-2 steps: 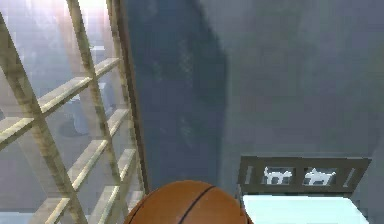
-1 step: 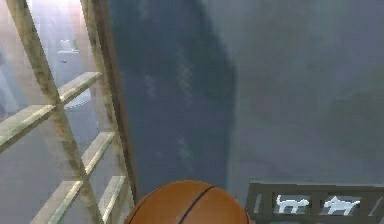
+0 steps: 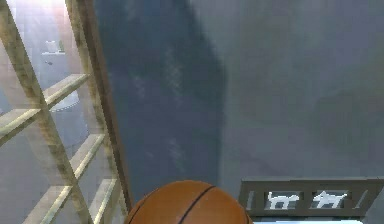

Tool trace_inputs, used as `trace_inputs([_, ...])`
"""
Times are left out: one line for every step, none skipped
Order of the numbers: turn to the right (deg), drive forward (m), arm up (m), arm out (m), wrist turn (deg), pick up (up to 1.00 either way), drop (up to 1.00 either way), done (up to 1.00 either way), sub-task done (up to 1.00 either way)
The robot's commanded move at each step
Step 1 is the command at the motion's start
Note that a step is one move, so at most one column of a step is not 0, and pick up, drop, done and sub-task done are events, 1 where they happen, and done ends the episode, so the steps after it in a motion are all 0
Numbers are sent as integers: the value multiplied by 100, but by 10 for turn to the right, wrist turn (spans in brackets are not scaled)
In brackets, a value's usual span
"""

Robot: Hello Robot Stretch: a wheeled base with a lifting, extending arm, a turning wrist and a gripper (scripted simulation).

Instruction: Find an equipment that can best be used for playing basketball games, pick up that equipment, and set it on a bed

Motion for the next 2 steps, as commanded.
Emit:
trace_inputs([0,0,0,22,0,0,0,0,0])
trace_inputs([0,0,0,0,450,0,0,0,0])
